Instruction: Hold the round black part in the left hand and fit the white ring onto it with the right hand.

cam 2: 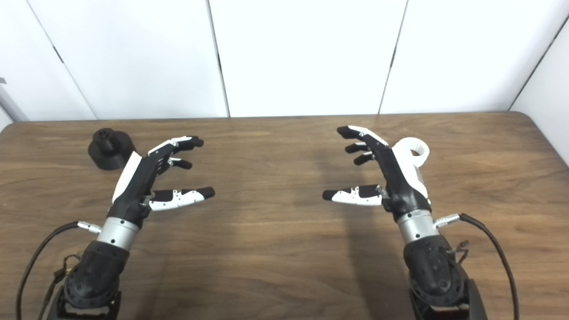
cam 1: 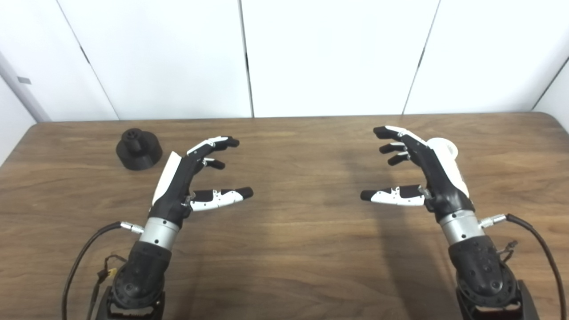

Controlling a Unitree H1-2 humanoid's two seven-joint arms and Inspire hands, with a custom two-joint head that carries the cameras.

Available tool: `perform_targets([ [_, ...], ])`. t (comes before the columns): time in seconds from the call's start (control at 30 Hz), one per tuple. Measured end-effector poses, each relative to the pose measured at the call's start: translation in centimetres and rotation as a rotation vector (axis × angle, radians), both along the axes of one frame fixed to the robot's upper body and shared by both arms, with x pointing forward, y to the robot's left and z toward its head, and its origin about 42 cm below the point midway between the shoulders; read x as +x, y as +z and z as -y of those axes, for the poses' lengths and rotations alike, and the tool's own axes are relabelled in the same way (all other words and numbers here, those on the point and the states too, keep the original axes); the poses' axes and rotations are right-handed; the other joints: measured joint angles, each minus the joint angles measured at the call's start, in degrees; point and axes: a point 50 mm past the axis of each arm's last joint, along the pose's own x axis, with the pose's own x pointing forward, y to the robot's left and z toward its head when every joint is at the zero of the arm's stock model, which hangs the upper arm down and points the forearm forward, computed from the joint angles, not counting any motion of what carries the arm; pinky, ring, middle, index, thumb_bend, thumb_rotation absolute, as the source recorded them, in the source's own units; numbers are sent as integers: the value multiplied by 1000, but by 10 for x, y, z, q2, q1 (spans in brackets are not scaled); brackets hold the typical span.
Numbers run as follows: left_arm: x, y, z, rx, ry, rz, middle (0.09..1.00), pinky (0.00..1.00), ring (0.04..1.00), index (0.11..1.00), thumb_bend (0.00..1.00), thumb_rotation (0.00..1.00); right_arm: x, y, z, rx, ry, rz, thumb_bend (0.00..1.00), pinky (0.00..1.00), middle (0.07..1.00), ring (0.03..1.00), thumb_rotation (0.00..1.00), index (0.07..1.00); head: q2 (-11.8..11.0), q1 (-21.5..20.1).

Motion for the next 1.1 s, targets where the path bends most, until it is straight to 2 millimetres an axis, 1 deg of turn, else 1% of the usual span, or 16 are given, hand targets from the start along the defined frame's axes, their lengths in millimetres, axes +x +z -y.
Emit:
perform_targets([
  [0.37,0,0,0,0,0,0,851,685,849,734,808,157,0,0,0,0,0,0,746,592,792,704,66,781,1,-1],
  [0.57,0,0,0,0,-1,0,846,672,843,731,806,148,0,0,0,0,1,0,742,591,794,705,58,783,-3,3],
  [0.6,0,0,0,0,-1,0,846,669,842,731,806,149,0,0,0,0,1,0,741,591,793,704,57,782,-4,12],
  [0.63,0,0,1,0,-1,0,846,669,843,731,805,151,0,0,0,0,1,0,741,591,793,703,56,782,-4,12],
  [0.67,0,0,1,-1,-3,0,848,674,846,732,803,152,0,0,0,-1,1,0,741,589,793,703,54,781,-7,29],
  [0.7,0,0,2,-2,-4,0,848,671,844,734,800,156,0,0,1,0,2,0,742,583,795,708,45,781,-8,33],
  [0.83,0,-2,11,-6,-12,0,852,685,840,740,797,169,1,-2,7,17,1,-8,736,595,806,731,34,784,-18,116],
  [0.87,0,-2,13,-7,-16,-1,855,691,845,743,797,177,1,-2,9,14,0,-10,729,599,812,732,32,788,-18,116],
  [0.93,-1,-3,17,4,-18,-2,855,690,848,744,798,196,0,-2,14,3,-6,-12,726,621,817,736,33,792,-24,146],
  [1.0,-1,-5,20,20,-15,-1,854,691,849,742,801,211,-1,-2,18,-2,-17,-19,725,657,820,746,23,794,-24,146],
  [1.03,-1,-5,22,24,-14,0,854,691,850,741,801,212,-1,-3,19,-1,-22,-25,724,670,821,749,21,795,-25,156],
  [1.1,-1,-6,25,34,-13,2,851,693,850,737,801,214,-3,-4,20,4,-32,-45,721,688,823,753,7,793,-26,158],
])
